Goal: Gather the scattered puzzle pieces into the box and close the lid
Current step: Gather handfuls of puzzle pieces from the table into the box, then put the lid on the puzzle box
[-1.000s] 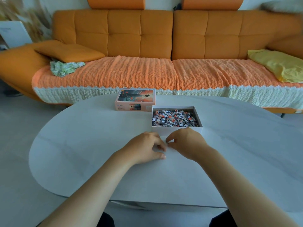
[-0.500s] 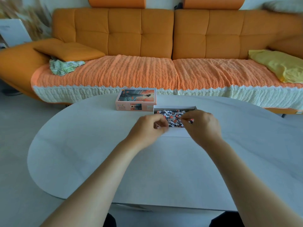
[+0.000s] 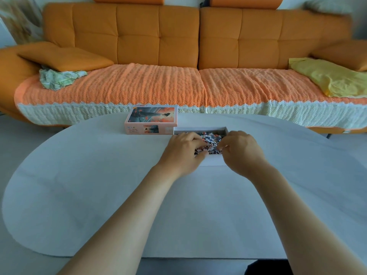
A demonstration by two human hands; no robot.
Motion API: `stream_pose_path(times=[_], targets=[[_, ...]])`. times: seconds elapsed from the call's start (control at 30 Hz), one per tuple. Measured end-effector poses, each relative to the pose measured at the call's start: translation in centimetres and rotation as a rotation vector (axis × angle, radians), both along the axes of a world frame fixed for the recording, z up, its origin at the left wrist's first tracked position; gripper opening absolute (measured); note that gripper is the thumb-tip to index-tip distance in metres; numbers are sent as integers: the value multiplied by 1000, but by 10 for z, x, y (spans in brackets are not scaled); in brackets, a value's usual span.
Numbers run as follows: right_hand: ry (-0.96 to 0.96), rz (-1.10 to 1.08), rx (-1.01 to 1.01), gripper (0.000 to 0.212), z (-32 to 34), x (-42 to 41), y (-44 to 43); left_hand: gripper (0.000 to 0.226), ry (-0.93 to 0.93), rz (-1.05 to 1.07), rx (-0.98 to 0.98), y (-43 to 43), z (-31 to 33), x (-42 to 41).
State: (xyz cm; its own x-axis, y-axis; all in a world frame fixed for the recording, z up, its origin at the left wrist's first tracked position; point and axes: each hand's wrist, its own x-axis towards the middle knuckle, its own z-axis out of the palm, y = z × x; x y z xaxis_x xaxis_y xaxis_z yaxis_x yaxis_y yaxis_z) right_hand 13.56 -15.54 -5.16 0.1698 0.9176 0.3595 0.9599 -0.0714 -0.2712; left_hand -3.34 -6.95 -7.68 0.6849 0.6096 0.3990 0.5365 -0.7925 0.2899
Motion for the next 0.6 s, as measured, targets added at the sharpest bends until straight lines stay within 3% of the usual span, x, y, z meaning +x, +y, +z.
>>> stream_pose_path(times=[0.07, 0.27, 0.47, 0.6], targets=[[-44, -1, 29, 32, -2, 2, 1, 37, 1, -4, 23, 0, 2, 0], [-71, 25, -353, 49, -13, -12, -2, 71, 313, 7, 22, -5, -2, 2], [-91, 47, -264, 57, -10, -14, -3, 66, 216, 10, -2, -8, 2, 0], [-73, 60, -334, 58, -13, -15, 0, 72, 335, 10, -15, -6, 1, -1]])
